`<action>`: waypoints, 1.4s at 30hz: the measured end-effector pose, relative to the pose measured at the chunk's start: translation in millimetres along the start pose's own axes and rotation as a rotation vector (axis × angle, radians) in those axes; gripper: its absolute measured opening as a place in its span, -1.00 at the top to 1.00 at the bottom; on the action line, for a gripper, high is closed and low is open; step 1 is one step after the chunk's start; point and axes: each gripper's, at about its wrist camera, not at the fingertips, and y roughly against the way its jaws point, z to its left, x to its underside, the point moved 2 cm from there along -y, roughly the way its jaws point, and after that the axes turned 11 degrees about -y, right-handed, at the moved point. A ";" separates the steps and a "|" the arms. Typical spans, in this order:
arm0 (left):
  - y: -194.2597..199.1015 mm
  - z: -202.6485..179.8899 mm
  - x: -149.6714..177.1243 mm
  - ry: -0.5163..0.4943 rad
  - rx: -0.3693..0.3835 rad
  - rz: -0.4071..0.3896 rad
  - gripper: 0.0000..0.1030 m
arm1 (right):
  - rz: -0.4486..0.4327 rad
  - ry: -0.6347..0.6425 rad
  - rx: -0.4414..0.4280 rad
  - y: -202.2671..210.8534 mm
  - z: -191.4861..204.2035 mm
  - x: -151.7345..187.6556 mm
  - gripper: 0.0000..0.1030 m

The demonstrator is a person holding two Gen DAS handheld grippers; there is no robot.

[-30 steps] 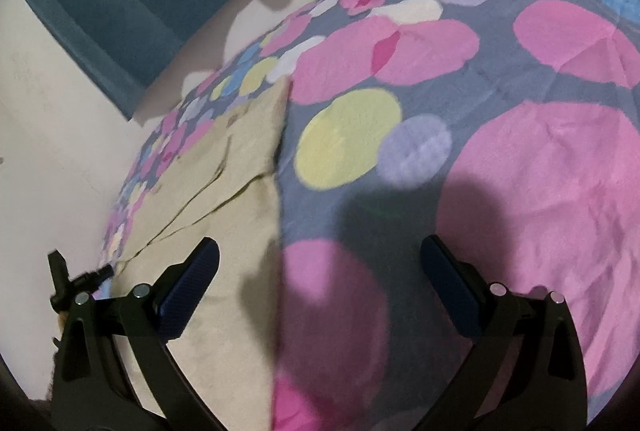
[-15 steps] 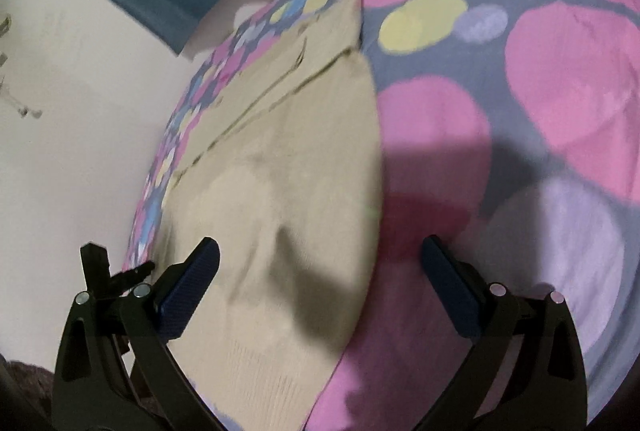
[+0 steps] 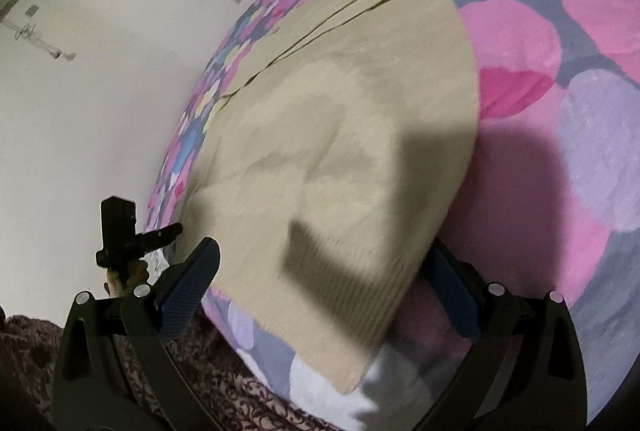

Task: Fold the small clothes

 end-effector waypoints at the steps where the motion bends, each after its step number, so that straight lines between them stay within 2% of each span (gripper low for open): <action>1: -1.5 -2.4 0.7 0.001 0.012 0.006 0.39 | 0.004 0.003 0.000 -1.4 2.0 1.1 -0.90; 4: -4.6 -8.4 5.3 -0.003 0.051 0.025 0.39 | 0.020 0.005 0.010 -2.5 4.1 8.9 -0.56; 6: -6.5 -12.7 7.4 -0.017 0.059 0.028 0.40 | 0.034 -0.007 -0.003 -4.1 2.7 11.6 -0.42; 11: -14.3 -24.1 14.5 -0.044 0.092 0.063 0.55 | 0.062 -0.033 -0.026 -5.8 -1.4 18.8 -0.26; 14: -17.9 -26.0 14.3 -0.053 0.090 0.076 0.76 | 0.071 -0.034 -0.017 -5.9 -2.5 21.4 -0.06; 17: -20.3 -24.7 11.1 -0.046 0.085 0.074 0.90 | 0.090 -0.050 -0.013 -9.2 -4.8 22.1 0.37; 19: -18.4 -25.8 9.2 -0.057 0.081 0.059 0.91 | 0.109 -0.063 -0.014 -12.2 -7.4 24.0 0.77; 24: -5.9 -27.2 -0.5 -0.068 0.092 0.001 0.91 | 0.105 -0.064 -0.066 -7.5 -1.6 19.7 0.88; 29: 4.1 -23.0 -29.8 -0.065 0.109 -0.081 0.91 | 0.049 -0.056 -0.153 3.7 11.5 -8.2 0.89; 32: 4.0 -19.8 -55.3 -0.063 0.103 -0.118 0.91 | 0.007 -0.047 -0.174 3.6 15.2 -38.9 0.89; 36: -0.8 -7.0 -91.8 -0.048 0.089 -0.177 0.91 | -0.025 -0.098 -0.227 -5.6 5.9 -78.4 0.89; 42: -28.8 15.8 -137.6 -0.012 0.060 -0.194 0.91 | -0.049 -0.215 -0.280 -35.5 -24.2 -140.8 0.89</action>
